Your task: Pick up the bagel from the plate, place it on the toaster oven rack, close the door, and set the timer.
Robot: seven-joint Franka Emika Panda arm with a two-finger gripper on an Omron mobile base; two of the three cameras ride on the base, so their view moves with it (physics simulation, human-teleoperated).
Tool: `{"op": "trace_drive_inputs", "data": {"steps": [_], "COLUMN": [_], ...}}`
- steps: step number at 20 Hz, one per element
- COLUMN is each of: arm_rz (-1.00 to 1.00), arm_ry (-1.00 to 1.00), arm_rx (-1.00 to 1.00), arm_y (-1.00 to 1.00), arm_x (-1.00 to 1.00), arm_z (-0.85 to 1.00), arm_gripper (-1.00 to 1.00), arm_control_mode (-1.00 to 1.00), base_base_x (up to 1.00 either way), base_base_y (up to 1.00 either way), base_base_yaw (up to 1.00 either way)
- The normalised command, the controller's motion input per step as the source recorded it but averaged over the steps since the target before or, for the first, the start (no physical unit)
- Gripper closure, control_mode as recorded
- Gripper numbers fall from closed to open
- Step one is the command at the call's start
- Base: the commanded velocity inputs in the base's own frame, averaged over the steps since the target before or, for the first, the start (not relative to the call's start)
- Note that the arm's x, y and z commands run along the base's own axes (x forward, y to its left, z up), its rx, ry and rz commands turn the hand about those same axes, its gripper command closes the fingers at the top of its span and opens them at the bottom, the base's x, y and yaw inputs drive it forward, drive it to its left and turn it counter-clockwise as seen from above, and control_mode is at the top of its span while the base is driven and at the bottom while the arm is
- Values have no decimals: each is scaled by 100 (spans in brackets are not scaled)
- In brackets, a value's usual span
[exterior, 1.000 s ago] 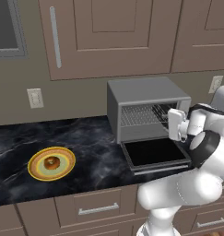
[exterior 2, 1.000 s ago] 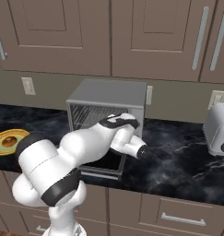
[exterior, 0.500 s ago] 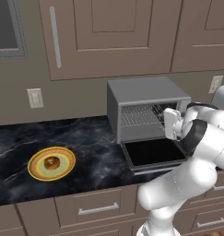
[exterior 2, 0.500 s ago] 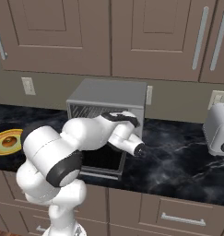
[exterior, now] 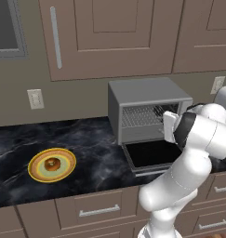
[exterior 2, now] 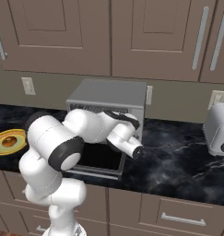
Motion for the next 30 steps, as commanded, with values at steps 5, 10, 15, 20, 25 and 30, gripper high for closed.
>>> {"op": "trace_drive_inputs", "data": {"steps": [5,10,15,20,25,30], "arm_rz": [-1,-1,-1,-1,-1,-1], "arm_ry": [0,0,0,0,0,0], "arm_rx": [3,2,2,1,0,0], "arm_y": [0,0,0,0,0,0], "arm_x": [23,24,20,10,6,3], "arm_z": [-5,-13,-23,-27,-33,-27], "arm_gripper": [-100,-100,-100,-100,100,100], "arm_control_mode": [-100,-100,-100,-100,-100,-100], "base_base_x": [0,0,0,0,0,0], "base_base_y": [0,0,0,0,0,0], "base_base_yaw": [0,0,0,0,0,0]}}
